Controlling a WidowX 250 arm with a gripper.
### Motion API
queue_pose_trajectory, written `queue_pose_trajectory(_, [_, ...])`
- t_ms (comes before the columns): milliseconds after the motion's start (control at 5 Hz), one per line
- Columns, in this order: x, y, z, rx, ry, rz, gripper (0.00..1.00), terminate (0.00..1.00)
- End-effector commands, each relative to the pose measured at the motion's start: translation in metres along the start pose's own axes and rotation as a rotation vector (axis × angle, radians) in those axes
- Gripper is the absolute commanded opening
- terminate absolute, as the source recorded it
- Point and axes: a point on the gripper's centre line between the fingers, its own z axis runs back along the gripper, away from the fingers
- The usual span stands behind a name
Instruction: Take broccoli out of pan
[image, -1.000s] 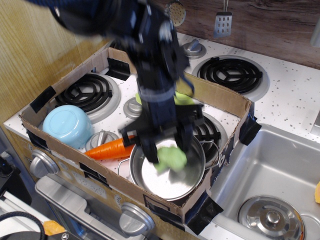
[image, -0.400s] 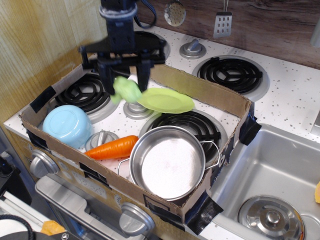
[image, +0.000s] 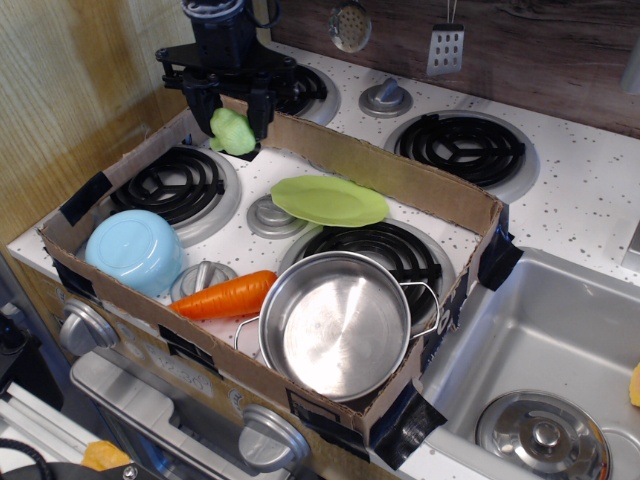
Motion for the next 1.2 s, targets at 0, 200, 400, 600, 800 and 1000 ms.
queue_pose_trajectory(0, [0.045,-0.004,-0.002,-0.008,-0.259,-0.091,0.0,0.0])
queue_pose_trajectory(200, [0.054,-0.006,-0.012,-0.032,-0.385,-0.128,0.0,0.0])
queue_pose_trajectory(400, [0.051,-0.005,-0.019,-0.075,-0.429,-0.119,1.0,0.0])
queue_pose_trajectory(600, [0.049,-0.004,-0.018,-0.081,-0.411,-0.123,1.0,0.0])
queue_pose_trajectory(800, [0.05,-0.005,-0.008,-0.068,-0.373,-0.132,1.0,0.0])
queue_pose_trajectory(1000, [0.055,-0.014,0.016,-0.093,-0.22,-0.092,1.0,0.0])
